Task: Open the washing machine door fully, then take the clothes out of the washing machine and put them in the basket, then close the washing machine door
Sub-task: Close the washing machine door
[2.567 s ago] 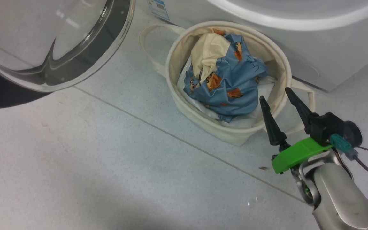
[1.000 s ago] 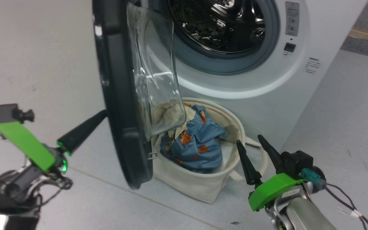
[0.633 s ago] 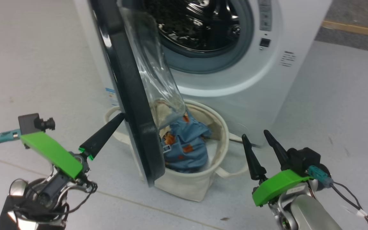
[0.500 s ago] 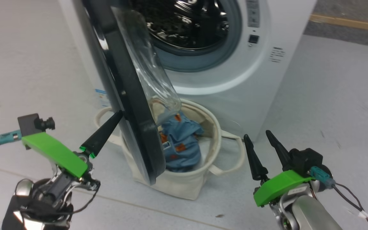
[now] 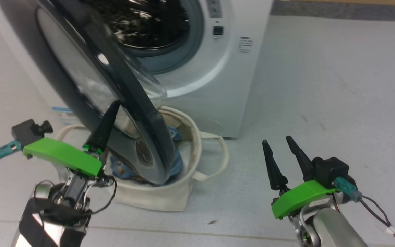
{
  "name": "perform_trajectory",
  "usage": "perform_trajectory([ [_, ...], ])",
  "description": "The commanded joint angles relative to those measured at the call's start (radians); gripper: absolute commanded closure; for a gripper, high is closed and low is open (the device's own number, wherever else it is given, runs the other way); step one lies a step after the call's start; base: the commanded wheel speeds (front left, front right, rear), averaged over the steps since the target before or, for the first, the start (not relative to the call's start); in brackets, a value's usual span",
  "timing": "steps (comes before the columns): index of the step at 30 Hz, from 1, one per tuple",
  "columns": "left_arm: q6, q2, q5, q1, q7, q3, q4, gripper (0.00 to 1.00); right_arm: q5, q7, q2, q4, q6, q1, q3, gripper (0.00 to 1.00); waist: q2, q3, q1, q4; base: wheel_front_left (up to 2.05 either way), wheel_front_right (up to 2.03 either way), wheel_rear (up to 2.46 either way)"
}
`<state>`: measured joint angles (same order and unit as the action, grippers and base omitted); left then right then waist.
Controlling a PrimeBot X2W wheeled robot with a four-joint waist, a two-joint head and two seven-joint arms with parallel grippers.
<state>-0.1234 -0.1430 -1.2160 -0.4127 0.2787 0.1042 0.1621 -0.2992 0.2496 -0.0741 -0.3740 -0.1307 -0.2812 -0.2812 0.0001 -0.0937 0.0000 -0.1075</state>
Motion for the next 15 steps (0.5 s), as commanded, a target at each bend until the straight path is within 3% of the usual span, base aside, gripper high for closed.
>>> perform_trajectory([
  [1,-0.007,-0.018,0.002,-0.069,-0.017,-0.023,-0.022,1.0,0.009,0.012,0.013,0.038,0.0,-0.014,-0.013,0.0,-0.0001,-0.015,0.0,-0.042,0.0,0.0,0.0],
  [15,-0.007,-0.083,-0.032,-0.181,-0.107,0.034,0.104,1.0,0.008,0.012,0.022,0.061,0.0,-0.023,0.007,0.0,-0.0001,-0.055,0.0,-0.122,0.0,0.0,0.0],
])
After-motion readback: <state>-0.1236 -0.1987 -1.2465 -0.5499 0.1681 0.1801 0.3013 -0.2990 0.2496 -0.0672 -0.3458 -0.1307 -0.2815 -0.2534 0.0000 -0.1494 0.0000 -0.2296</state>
